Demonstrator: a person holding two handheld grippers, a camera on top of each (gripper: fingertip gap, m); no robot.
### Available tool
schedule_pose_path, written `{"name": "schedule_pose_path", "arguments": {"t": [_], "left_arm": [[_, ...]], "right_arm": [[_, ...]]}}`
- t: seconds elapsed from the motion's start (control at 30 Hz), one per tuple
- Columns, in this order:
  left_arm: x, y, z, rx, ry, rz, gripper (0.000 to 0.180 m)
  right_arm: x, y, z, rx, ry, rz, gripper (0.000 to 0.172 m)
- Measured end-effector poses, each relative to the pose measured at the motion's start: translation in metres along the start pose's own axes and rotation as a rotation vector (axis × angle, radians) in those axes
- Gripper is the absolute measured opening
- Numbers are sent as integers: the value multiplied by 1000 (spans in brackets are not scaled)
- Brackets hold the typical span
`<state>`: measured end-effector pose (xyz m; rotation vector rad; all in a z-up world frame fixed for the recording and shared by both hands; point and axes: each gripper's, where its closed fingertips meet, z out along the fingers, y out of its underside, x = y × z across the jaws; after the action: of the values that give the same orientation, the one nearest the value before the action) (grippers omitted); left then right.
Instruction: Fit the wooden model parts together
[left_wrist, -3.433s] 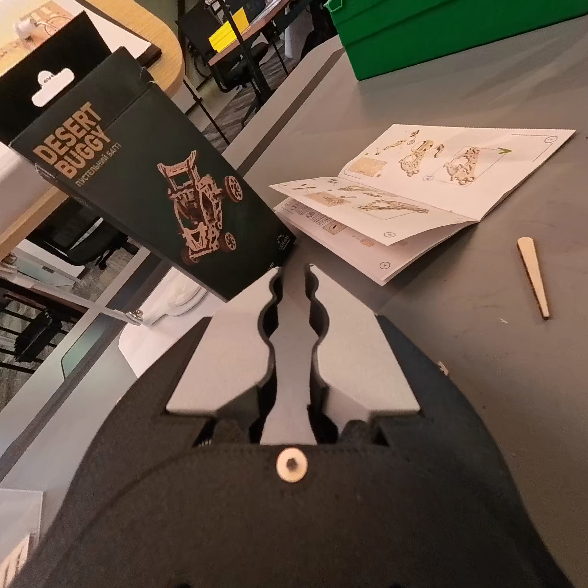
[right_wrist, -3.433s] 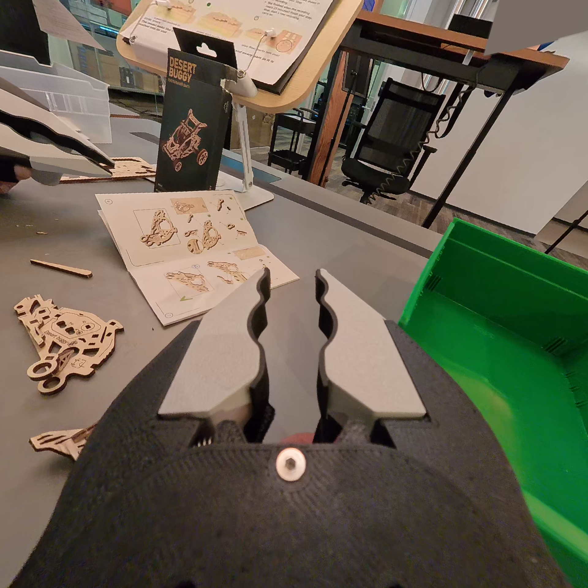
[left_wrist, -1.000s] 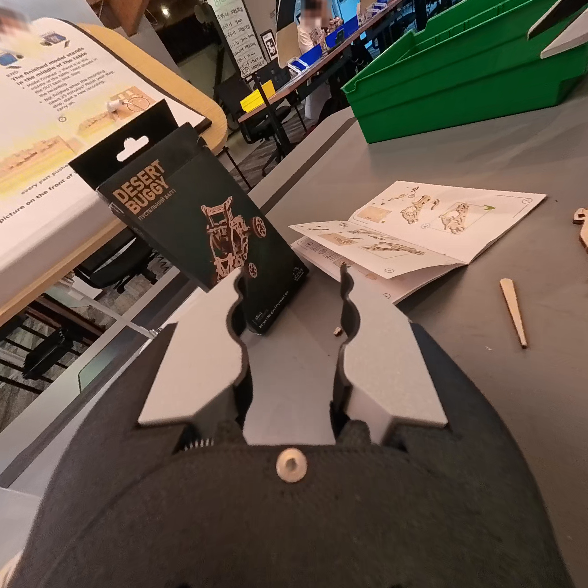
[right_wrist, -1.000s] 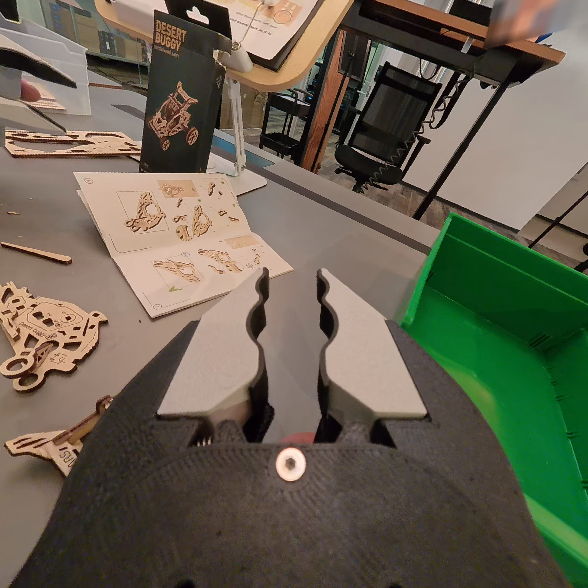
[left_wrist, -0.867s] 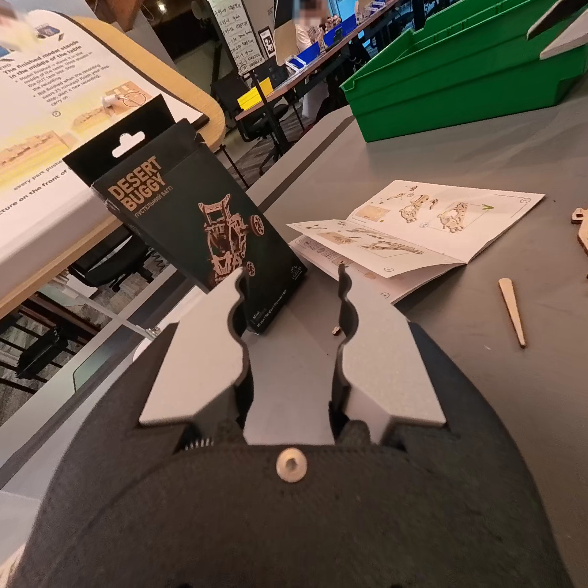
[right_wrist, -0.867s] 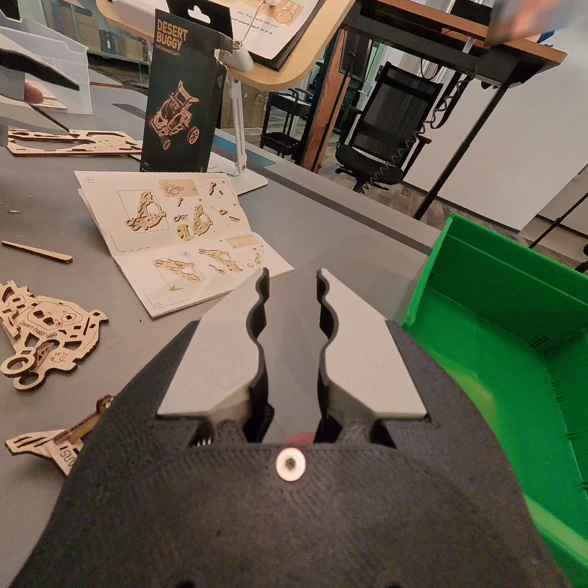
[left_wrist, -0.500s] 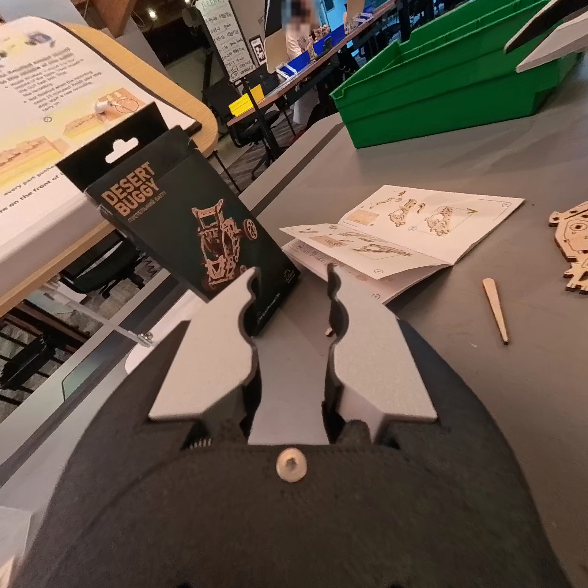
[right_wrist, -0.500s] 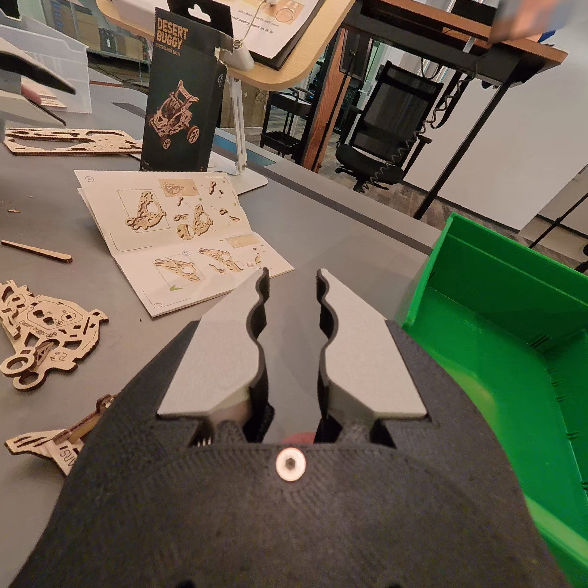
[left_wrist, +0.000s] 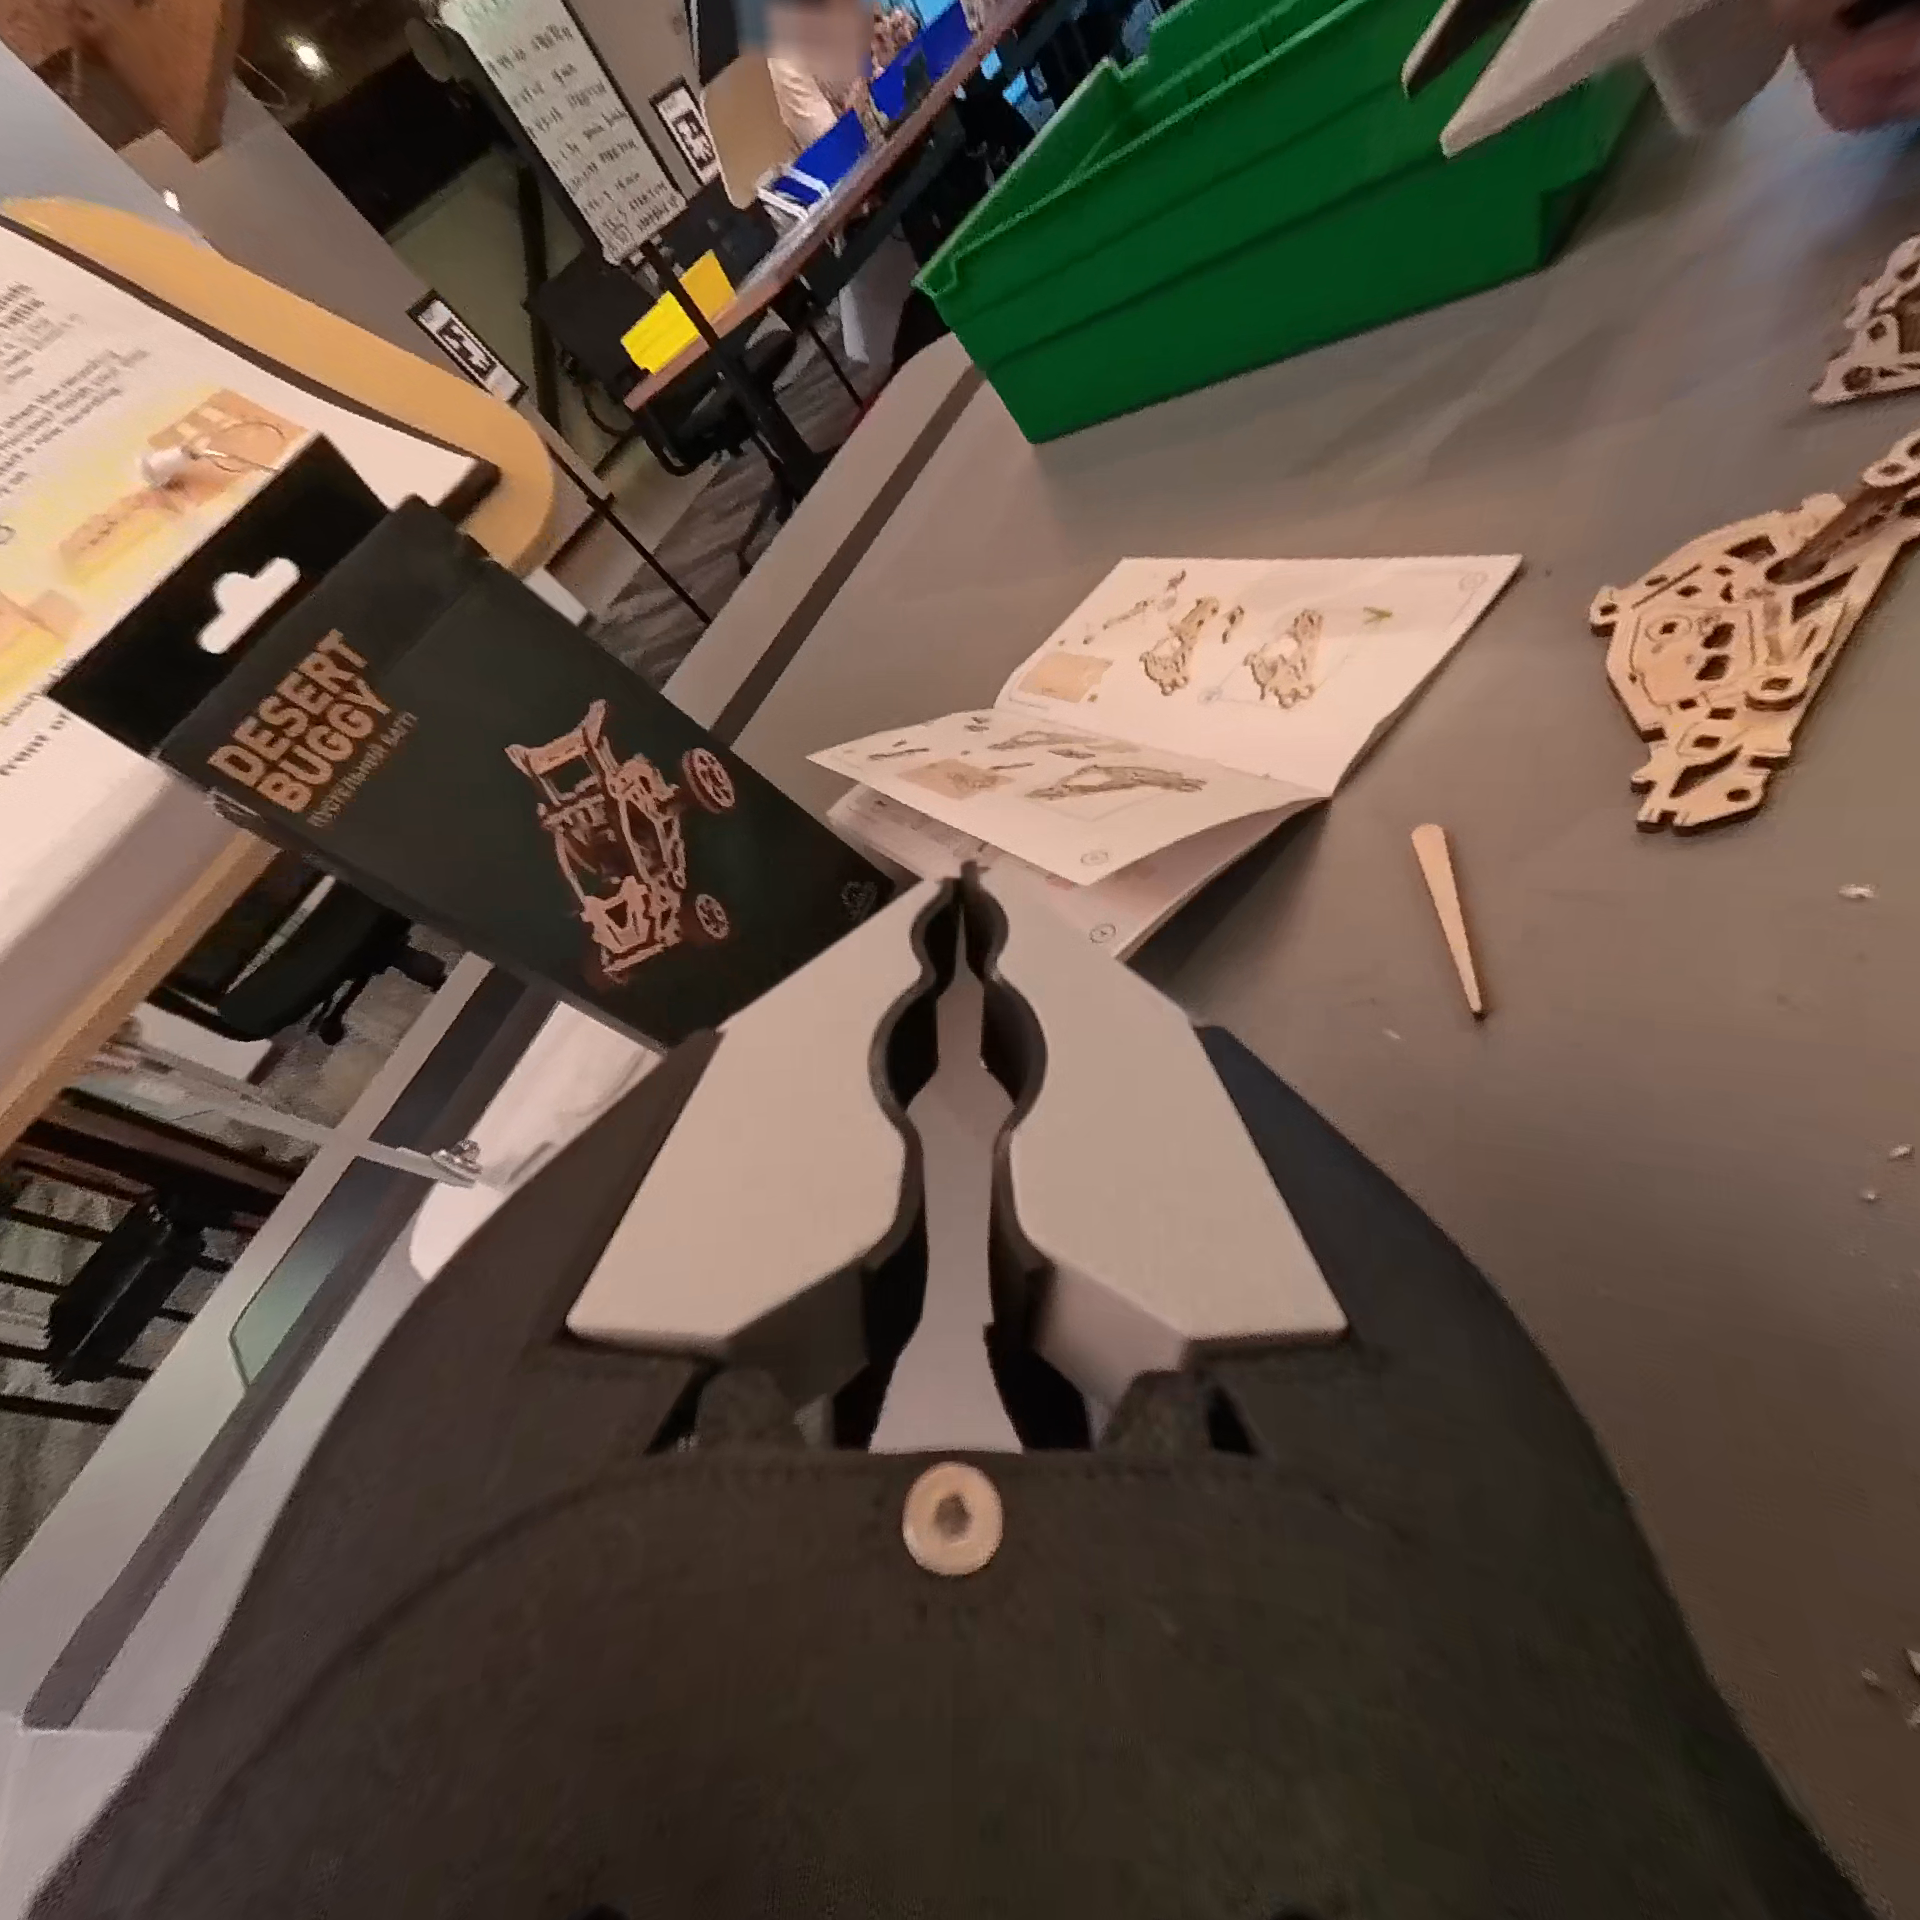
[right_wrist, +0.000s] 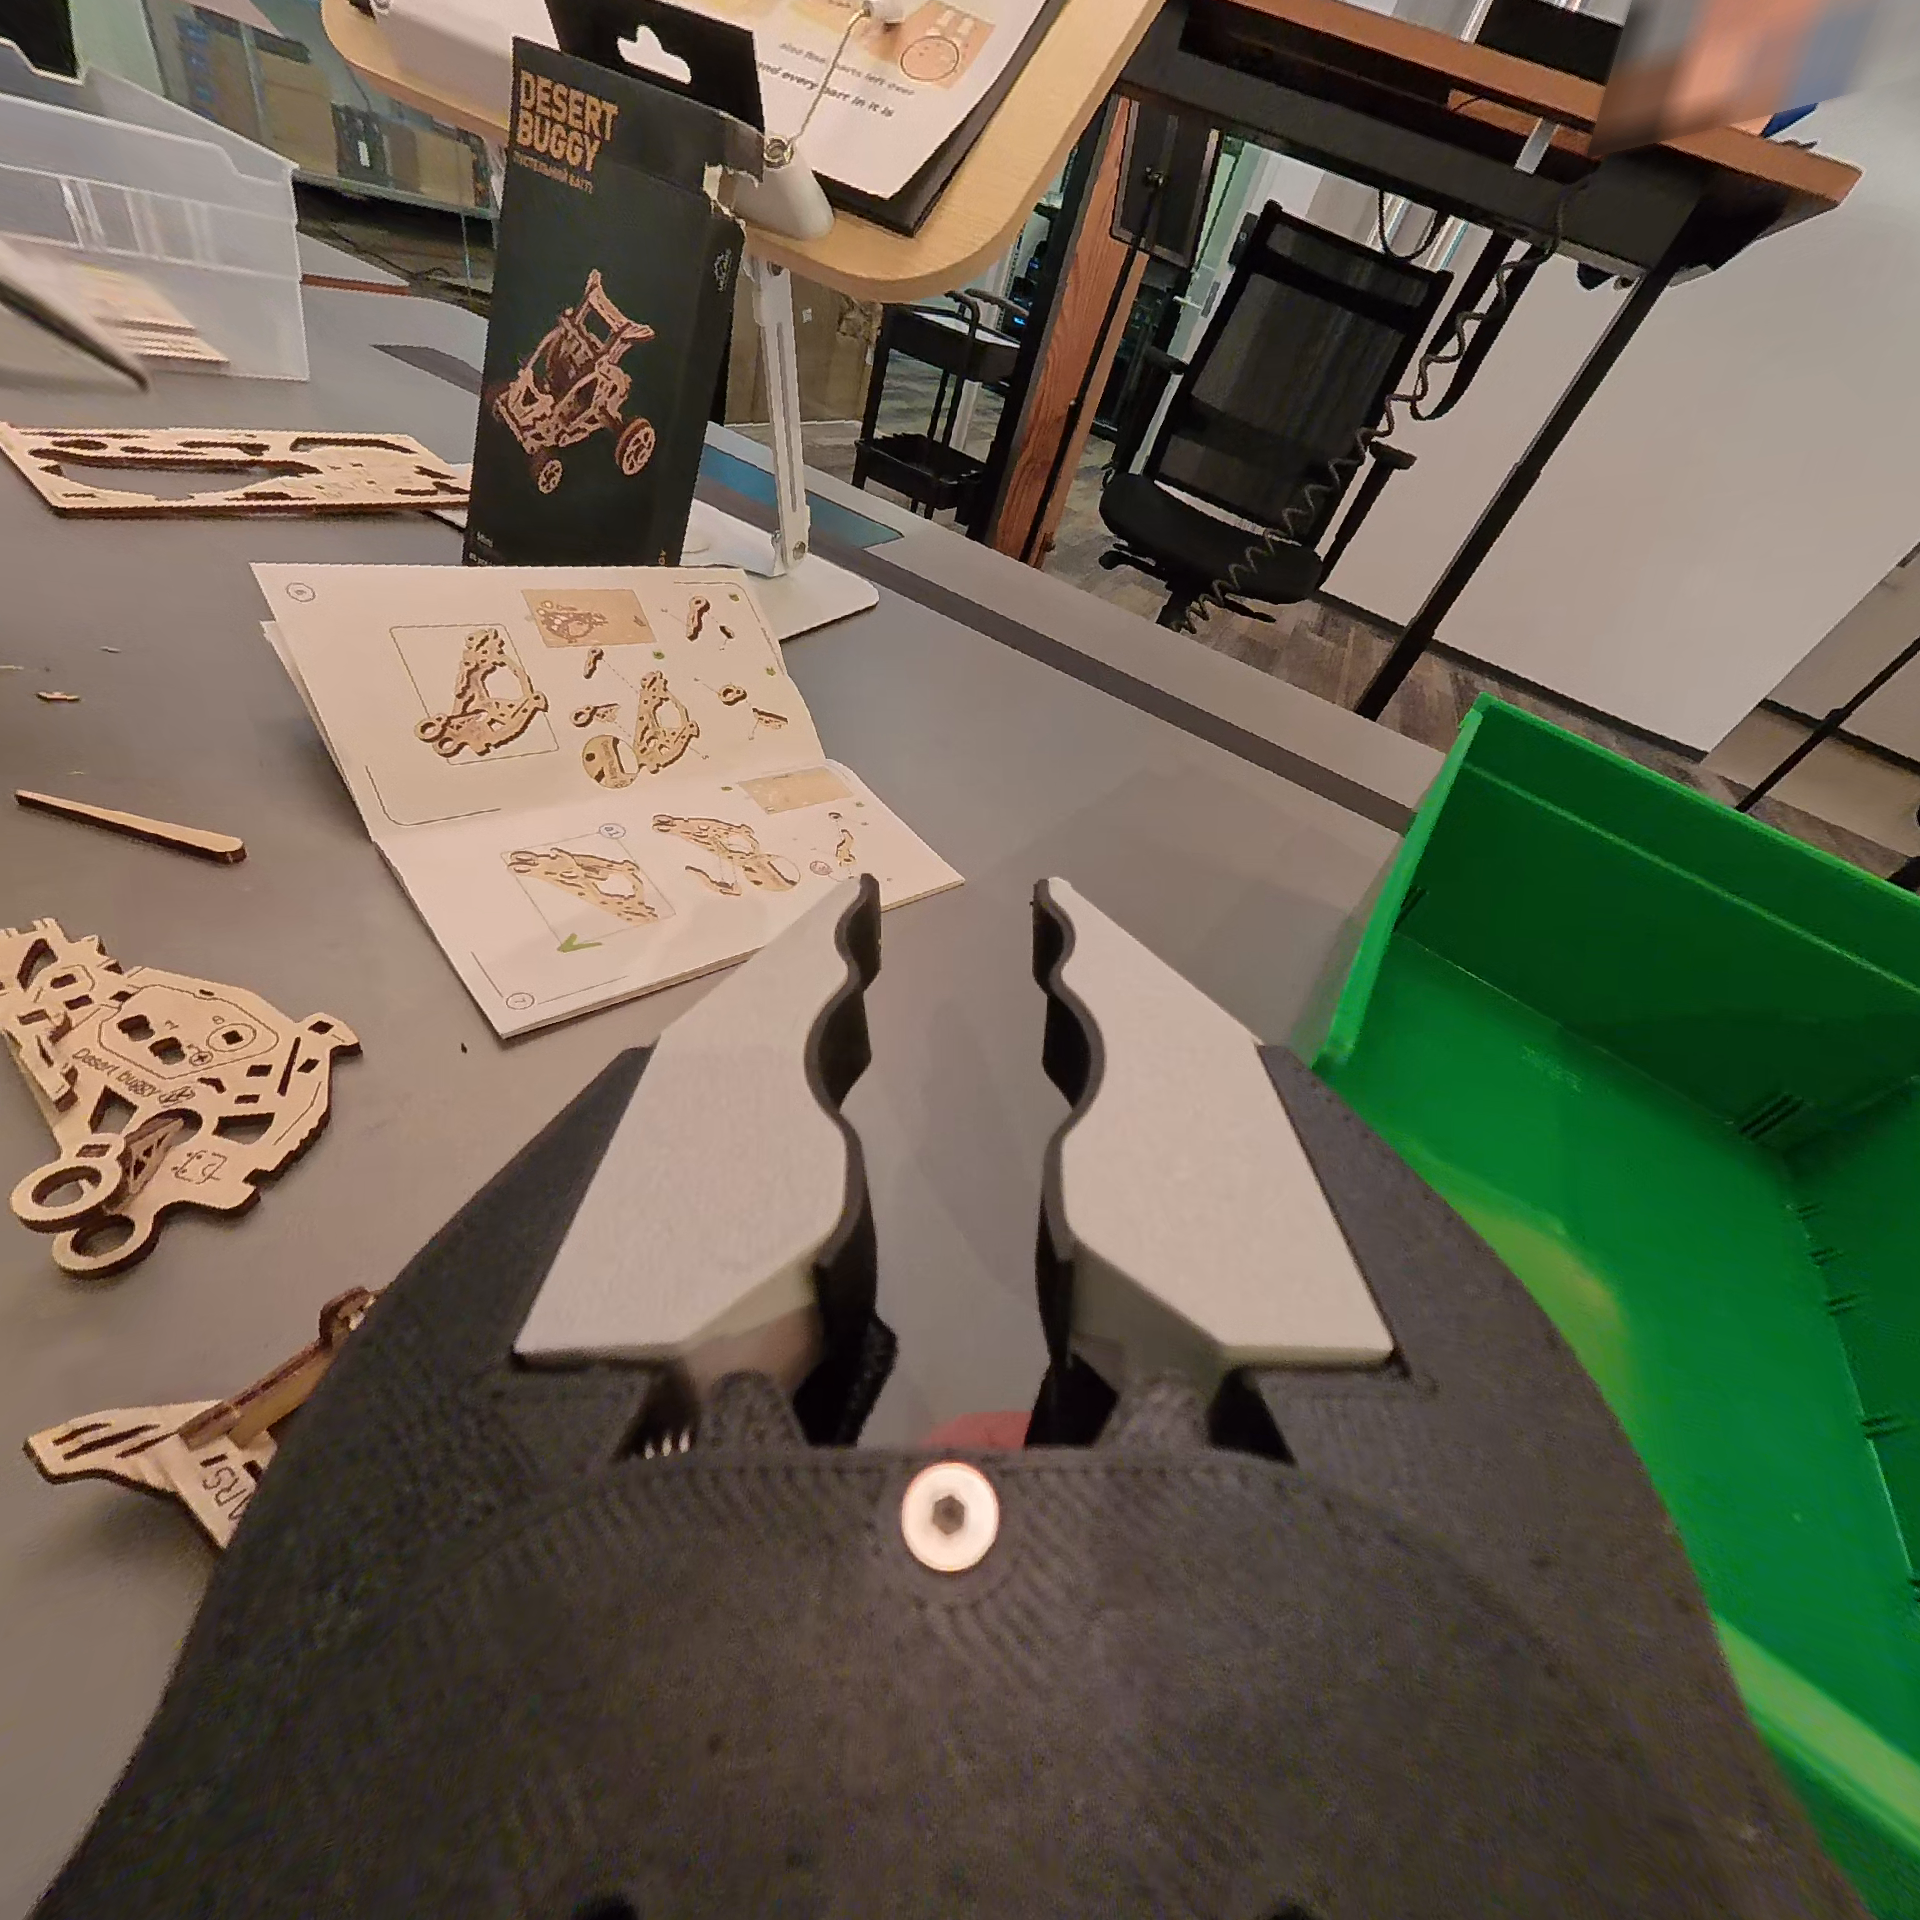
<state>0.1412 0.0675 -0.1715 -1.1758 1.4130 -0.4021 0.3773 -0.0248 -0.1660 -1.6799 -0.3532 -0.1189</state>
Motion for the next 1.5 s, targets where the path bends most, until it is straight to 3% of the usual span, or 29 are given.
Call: {"name": "schedule_pose_path", "arguments": {"t": [0.3, 0.4, 0.5, 0.57, 0.67, 0.73, 0.9, 1.0, 1.07, 1.13, 1.37, 1.5], "left_arm": [[-5, 8, 6, 9, -28, -30, 4], [-14, 6, 3, 7, -80, -42, 17], [-38, 12, -11, -88, -189, -5, 34], [-57, 33, -25, -213, -233, -55, 50], [-80, 87, -45, -427, -240, -341, 111], [-88, 127, -55, -570, -244, -474, 124], [-86, 177, -46, -730, -190, -656, 129], [-88, 189, -37, -717, -148, -784, 134], [-95, 190, -36, -707, -158, -780, 123], [-100, 190, -39, -711, -165, -781, 94], [-94, 183, -45, -661, -166, -788, 94], [-97, 150, -60, -514, -219, -802, 93]], "right_arm": [[-1, 0, 0, -1, -3, -2, 26], [-1, 0, 0, -1, -4, -3, 26], [-1, 0, 0, -1, -4, -5, 26], [-2, 0, 1, -3, -5, -7, 26], [-2, 1, 1, -5, -6, -9, 26], [-2, 1, 1, -6, -6, -10, 26], [-3, 1, 1, -8, -4, -16, 26], [-2, 1, 1, -7, -3, -14, 25], [-2, 1, 1, -8, -3, -15, 25], [-2, 1, 1, -8, -4, -14, 25], [-2, 0, 0, -2, -4, -14, 26], [-2, -3, -2, 19, -5, -6, 27]]}}
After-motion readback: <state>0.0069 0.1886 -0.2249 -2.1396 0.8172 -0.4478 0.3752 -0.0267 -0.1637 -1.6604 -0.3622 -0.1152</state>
